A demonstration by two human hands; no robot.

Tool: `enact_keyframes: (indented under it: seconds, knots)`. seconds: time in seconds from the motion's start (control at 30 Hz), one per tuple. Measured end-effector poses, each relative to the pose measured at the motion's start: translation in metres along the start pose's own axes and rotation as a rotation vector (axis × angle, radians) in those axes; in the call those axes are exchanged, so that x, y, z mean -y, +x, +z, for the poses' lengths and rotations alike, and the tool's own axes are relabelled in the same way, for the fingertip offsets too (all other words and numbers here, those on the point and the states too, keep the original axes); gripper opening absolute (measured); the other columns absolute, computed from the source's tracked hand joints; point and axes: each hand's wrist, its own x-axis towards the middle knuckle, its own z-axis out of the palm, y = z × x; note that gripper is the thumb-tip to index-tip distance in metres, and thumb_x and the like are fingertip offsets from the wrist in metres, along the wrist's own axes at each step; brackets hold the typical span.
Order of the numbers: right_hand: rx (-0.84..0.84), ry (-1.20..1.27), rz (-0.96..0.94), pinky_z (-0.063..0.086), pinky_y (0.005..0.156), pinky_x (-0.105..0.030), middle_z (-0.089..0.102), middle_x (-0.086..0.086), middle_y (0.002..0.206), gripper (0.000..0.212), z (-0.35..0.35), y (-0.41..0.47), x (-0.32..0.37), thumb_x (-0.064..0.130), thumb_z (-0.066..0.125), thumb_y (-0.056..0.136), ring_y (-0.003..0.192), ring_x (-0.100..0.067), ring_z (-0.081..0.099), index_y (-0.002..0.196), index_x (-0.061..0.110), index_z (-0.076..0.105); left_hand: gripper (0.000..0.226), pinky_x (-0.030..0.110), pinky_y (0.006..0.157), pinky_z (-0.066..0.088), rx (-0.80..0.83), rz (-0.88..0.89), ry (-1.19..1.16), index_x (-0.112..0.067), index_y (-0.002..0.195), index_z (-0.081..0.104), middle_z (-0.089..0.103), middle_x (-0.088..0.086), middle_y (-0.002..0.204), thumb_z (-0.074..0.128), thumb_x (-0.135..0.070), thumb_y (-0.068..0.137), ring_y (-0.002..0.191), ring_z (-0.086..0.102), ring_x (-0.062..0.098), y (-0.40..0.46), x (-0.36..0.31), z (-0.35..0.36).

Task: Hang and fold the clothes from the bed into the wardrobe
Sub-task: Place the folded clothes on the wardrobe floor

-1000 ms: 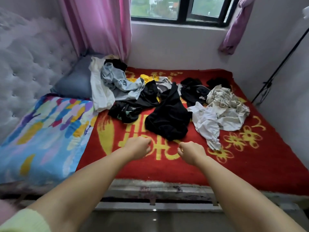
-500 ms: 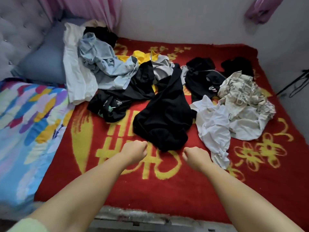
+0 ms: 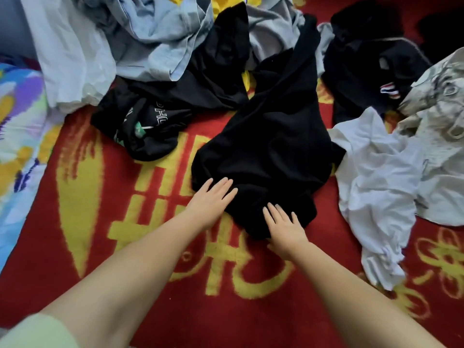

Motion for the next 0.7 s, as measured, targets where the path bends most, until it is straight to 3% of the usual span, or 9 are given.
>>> enact_keyframes:
  seconds: [0.07,0.13,0.23,0.27,0.33,0.4,0.47,0.57,0.7]
  knots:
    - [-0.053,-0.039,-0.004,0.004,0.118,-0.046,-0.016,0.001,0.16,0.088,0.015,0.008,-0.004,0.033,0.053,0.095,0.148,-0.018,-0.013,0.152,0.019,-0.013,0.078,0.045,0.118,-0.005,0.076,-0.012,0.035,-0.013,0.151,-0.009,0.0,0.013,0.16,0.043,-0.006,0.093,0.148,-0.003,0.025,0.016,0.002,0.014]
    - [-0.117,-0.03,-0.013,0.01,0.117,-0.042,-0.009,0.004,0.161,0.081,0.025,0.012,-0.009,0.027,0.05,0.096,0.148,-0.017,-0.006,0.153,0.023,-0.007,0.071,0.044,0.118,-0.003,0.03,-0.031,0.021,-0.012,0.152,0.002,0.025,0.013,0.152,0.042,-0.007,0.093,0.142,0.023,0.027,0.028,0.0,0.026]
    - [-0.229,0.124,-0.002,0.032,0.103,-0.034,0.032,-0.003,0.15,0.059,0.015,0.019,-0.012,0.012,0.047,0.093,0.136,-0.023,0.03,0.148,0.022,0.029,0.037,0.039,0.12,0.007,-0.069,-0.034,-0.081,-0.008,0.124,0.048,0.057,0.006,0.107,0.04,-0.001,0.089,0.107,0.055,0.024,0.033,0.011,0.026]
    - [-0.273,0.22,0.028,0.038,0.095,-0.035,0.045,-0.004,0.137,0.049,0.006,0.02,-0.012,0.01,0.046,0.092,0.126,-0.025,0.042,0.14,0.02,0.04,0.028,0.037,0.117,0.018,-0.059,-0.046,-0.149,-0.009,0.11,0.053,0.059,0.006,0.1,0.04,0.001,0.088,0.102,0.057,0.024,0.032,0.019,0.021]
    - [-0.336,0.482,0.13,0.043,0.08,-0.038,0.058,-0.005,0.114,0.034,-0.014,0.018,-0.011,0.012,0.046,0.091,0.106,-0.028,0.055,0.124,0.018,0.051,0.02,0.037,0.088,0.041,-0.05,-0.1,-0.323,-0.01,0.099,0.05,0.06,0.009,0.099,0.04,0.003,0.086,0.099,0.057,0.03,0.021,0.033,0.01]
    - [-0.408,0.713,0.233,0.041,0.066,-0.036,0.065,-0.003,0.093,0.023,-0.039,0.01,-0.01,0.019,0.047,0.091,0.086,-0.028,0.061,0.113,0.02,0.053,0.015,0.039,0.067,0.035,-0.133,-0.159,-0.488,-0.008,0.099,0.048,0.061,0.014,0.1,0.04,-0.001,0.088,0.095,0.057,0.036,0.004,0.048,-0.007]
    - [-0.492,0.898,0.277,0.041,0.063,-0.035,0.064,0.0,0.079,0.012,-0.07,-0.006,-0.011,0.023,0.049,0.09,0.075,-0.024,0.06,0.101,0.023,0.054,0.017,0.039,0.068,0.034,-0.266,-0.214,-0.639,-0.007,0.104,0.053,0.064,0.018,0.1,0.041,-0.008,0.093,0.093,0.058,0.038,-0.018,0.063,-0.034]
    - [-0.621,1.076,0.236,0.04,0.07,-0.033,0.064,-0.001,0.079,0.009,-0.126,-0.039,-0.013,0.017,0.051,0.09,0.078,-0.019,0.058,0.085,0.021,0.057,0.015,0.037,0.069,0.039,-0.42,-0.272,-0.828,-0.009,0.093,0.06,0.065,0.016,0.084,0.046,-0.012,0.091,0.084,0.059,0.038,-0.056,0.086,-0.088]
    - [-0.702,1.131,0.128,0.04,0.073,-0.029,0.066,-0.006,0.082,0.015,-0.2,-0.09,-0.018,0.011,0.051,0.092,0.082,-0.014,0.057,0.087,0.008,0.065,0.021,0.032,0.064,0.037,-0.468,-0.141,-0.97,-0.016,0.087,0.06,0.059,-0.001,0.071,0.05,-0.033,0.095,0.078,0.06,0.027,-0.103,0.106,-0.161]
